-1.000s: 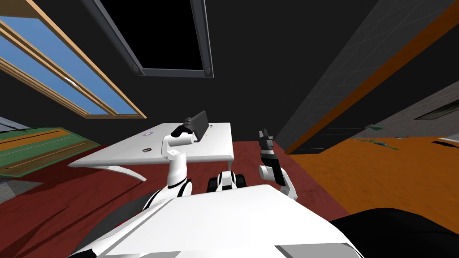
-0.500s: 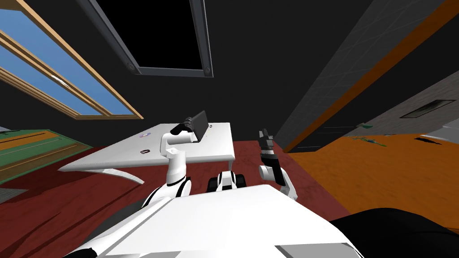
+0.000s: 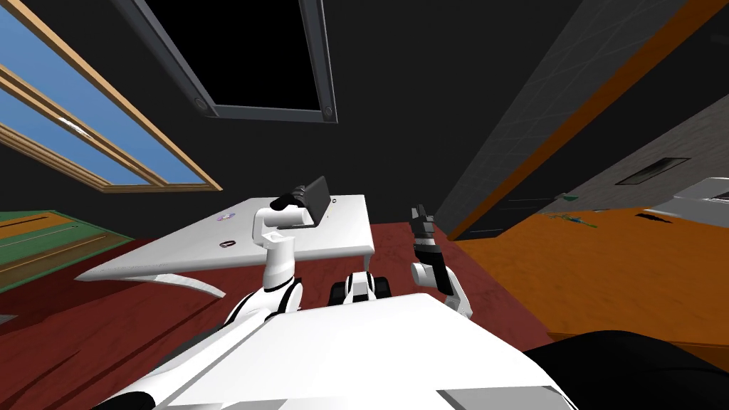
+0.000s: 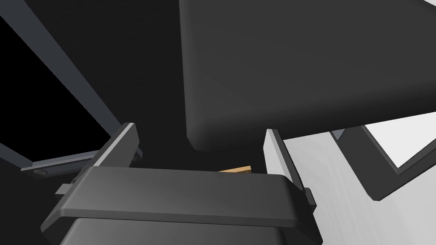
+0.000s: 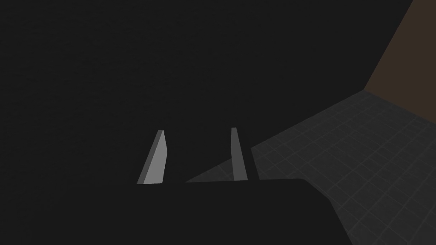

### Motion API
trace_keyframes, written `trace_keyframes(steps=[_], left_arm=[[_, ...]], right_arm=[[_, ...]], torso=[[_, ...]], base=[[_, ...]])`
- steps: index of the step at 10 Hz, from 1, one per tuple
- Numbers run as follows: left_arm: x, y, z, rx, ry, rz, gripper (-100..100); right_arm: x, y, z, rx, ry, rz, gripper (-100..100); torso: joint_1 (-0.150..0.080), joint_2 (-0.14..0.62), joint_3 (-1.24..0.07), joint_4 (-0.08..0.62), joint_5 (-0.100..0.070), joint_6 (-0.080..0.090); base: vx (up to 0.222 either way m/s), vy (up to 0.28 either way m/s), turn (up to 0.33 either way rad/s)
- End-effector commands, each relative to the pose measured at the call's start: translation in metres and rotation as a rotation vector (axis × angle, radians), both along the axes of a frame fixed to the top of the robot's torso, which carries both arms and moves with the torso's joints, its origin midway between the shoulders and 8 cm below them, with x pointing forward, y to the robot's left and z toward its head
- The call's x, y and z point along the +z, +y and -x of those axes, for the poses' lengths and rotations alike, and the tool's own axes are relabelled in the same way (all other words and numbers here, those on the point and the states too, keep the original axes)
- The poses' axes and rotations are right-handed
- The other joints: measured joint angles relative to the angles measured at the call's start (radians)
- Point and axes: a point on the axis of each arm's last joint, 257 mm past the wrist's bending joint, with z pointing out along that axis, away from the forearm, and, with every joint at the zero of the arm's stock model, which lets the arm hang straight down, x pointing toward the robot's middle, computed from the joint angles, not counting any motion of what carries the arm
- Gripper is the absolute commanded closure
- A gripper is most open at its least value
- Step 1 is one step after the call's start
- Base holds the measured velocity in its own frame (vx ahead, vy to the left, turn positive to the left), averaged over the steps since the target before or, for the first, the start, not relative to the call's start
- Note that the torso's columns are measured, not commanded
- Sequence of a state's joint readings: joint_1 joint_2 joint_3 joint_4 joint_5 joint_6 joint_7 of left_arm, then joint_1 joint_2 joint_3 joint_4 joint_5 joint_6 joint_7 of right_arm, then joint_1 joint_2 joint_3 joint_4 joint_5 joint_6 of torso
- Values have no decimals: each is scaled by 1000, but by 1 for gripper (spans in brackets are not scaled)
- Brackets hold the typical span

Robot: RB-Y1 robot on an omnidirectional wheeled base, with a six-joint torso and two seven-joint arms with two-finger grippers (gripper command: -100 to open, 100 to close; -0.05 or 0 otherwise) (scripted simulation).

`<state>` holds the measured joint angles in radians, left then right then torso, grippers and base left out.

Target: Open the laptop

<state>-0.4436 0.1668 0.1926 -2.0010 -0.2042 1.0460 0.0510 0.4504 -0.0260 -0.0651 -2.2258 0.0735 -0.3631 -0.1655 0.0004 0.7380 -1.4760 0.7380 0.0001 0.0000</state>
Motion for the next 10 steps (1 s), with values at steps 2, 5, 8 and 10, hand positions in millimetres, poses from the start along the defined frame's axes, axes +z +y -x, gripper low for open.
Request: trace_keyframes(steps=[2, 5, 8, 10], left_arm=[[1, -1, 1, -1, 51, -48, -100], [4, 0, 3, 0, 95, -97, -100], [7, 2, 5, 2, 127, -134, -100], [8, 3, 7, 3, 152, -160, -100]], right_arm=[[0, 0, 0, 0, 0, 0, 0], [0, 0, 0, 0, 0, 0, 0], [0, 0, 0, 0, 0, 0, 0], [0, 0, 0, 0, 0, 0, 0]], torso=[[0, 0, 0, 0, 0, 0], [0, 0, 0, 0, 0, 0], [0, -1, -1, 0, 0, 0], [0, 0, 0, 0, 0, 0]], base=[[-2, 47, -69], [-5, 49, -58], [-5, 42, -49], [-8, 40, -53]])
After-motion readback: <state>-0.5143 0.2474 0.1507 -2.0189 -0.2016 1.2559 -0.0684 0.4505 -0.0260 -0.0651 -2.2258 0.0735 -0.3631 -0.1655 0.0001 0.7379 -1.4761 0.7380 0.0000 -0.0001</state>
